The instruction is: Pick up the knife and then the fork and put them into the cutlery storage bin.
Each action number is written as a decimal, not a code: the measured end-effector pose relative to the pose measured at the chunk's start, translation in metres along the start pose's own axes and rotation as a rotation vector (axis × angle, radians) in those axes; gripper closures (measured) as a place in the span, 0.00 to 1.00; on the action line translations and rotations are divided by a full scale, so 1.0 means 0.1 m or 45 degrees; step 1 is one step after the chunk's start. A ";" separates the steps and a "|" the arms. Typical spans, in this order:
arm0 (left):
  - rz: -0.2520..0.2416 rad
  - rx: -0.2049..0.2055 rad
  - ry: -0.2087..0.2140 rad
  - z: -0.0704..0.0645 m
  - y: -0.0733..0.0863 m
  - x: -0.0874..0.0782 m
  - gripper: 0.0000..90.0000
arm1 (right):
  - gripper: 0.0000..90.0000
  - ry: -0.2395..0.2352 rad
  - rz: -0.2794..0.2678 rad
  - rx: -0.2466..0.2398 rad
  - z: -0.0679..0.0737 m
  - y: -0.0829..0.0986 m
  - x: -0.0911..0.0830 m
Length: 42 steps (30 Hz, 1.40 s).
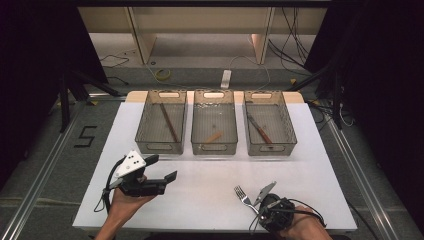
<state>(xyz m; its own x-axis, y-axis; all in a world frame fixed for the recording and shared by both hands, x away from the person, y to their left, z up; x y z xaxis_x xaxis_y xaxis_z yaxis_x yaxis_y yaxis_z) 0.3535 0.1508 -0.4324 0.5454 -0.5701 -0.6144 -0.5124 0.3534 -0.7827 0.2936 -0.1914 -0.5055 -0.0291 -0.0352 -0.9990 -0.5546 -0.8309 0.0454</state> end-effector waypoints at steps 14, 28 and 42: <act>0.001 0.002 0.000 0.00 0.00 0.00 0.18 | 0.85 0.019 0.025 -0.001 -0.01 -0.02 0.00; 0.000 0.002 0.000 0.00 0.00 0.00 0.18 | 0.86 0.045 0.069 -0.034 -0.01 -0.05 -0.01; -0.001 -0.002 0.000 0.01 0.00 0.00 0.18 | 0.87 0.068 0.054 -0.072 -0.03 -0.07 -0.07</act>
<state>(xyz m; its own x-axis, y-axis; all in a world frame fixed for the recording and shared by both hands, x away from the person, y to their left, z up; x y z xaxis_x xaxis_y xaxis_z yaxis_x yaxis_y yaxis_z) 0.3541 0.1512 -0.4323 0.5460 -0.5704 -0.6136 -0.5129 0.3515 -0.7832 0.3001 -0.1865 -0.4985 -0.0061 -0.0990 -0.9951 -0.5061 -0.8579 0.0885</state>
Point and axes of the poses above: each handheld gripper's, and its own axes: x roughly forward along the jaws, y roughly out of its underside, z roughly to its left, the point moved 5 cm from there along x, roughly forward along the jaws, and after that the axes turned 15 degrees about z, right-handed, at the moved point
